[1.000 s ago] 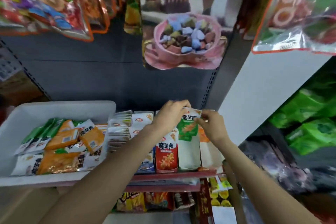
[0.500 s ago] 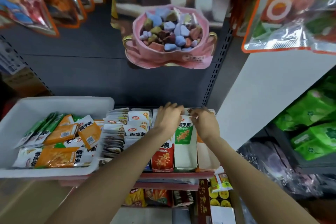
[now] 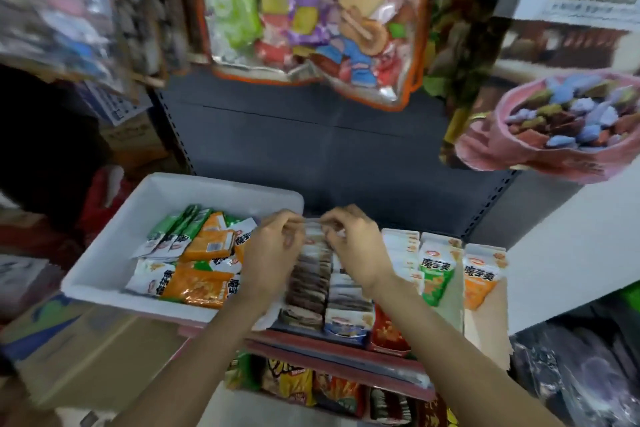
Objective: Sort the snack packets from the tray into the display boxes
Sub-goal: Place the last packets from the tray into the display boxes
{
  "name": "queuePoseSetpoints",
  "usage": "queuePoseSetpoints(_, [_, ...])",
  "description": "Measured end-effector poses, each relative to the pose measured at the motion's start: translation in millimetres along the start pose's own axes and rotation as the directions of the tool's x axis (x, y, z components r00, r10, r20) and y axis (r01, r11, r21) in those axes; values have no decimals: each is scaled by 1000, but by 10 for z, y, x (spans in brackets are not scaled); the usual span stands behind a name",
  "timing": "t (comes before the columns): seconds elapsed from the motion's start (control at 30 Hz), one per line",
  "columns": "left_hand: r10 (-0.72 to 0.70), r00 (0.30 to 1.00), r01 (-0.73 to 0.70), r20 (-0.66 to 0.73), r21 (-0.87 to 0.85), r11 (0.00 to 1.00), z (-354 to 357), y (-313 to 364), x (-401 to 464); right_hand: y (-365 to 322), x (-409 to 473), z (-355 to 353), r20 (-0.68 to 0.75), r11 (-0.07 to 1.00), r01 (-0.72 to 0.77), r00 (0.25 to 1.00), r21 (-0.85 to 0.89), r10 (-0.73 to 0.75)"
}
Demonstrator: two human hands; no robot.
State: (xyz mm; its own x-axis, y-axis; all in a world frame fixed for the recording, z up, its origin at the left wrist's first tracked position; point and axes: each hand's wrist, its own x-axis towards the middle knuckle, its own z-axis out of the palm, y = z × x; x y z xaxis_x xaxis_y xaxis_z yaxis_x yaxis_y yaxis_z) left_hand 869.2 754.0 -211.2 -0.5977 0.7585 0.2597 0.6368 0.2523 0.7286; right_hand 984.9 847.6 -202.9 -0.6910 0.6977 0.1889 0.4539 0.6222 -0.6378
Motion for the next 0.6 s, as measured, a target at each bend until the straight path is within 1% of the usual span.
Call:
queuePoseSetpoints(0.1, [-115, 993, 116, -26, 25, 993, -419, -489, 60, -424, 210, 469, 87, 996, 86, 993, -20, -84])
queuePoseSetpoints(0.2, [-224, 974, 222, 12, 93, 971, -802, -963, 135, -799, 422, 978, 203, 997, 73, 977, -37, -64])
queuePoseSetpoints(0.27, [-328, 943, 312, 50, 199, 929, -985, -1341, 215, -987, 536, 1308, 306, 991, 75, 951, -114, -37])
queuePoseSetpoints(0.3, [-355, 932, 329, 69, 249, 911, -1052, -1540, 257, -1059, 580, 1462, 370, 983, 80, 929, -164, -14])
queuePoseSetpoints(0.37, [-379, 916, 310, 130, 371, 875, -1164, -1889, 337, -1145, 666, 1743, 469, 973, 71, 882, -217, 40])
queuePoseSetpoints(0.43, [-411, 887, 252, 213, 522, 815, -1248, -2135, 402, -1192, 719, 1970, 500, 984, -4, 861, -176, 93])
queuePoseSetpoints(0.47, [-423, 869, 221, 255, 567, 794, -1274, -2245, 434, -1205, 728, 2058, 510, 986, -36, 852, -164, 117])
queuePoseSetpoints(0.53, [-448, 828, 173, 337, 607, 776, -1296, -2459, 512, -1230, 735, 2161, 551, 979, -70, 818, -194, 168])
queuePoseSetpoints(0.6, [-471, 783, 192, 406, 563, 804, -1287, -2641, 554, -1239, 758, 2211, 588, 970, -87, 781, -227, 208])
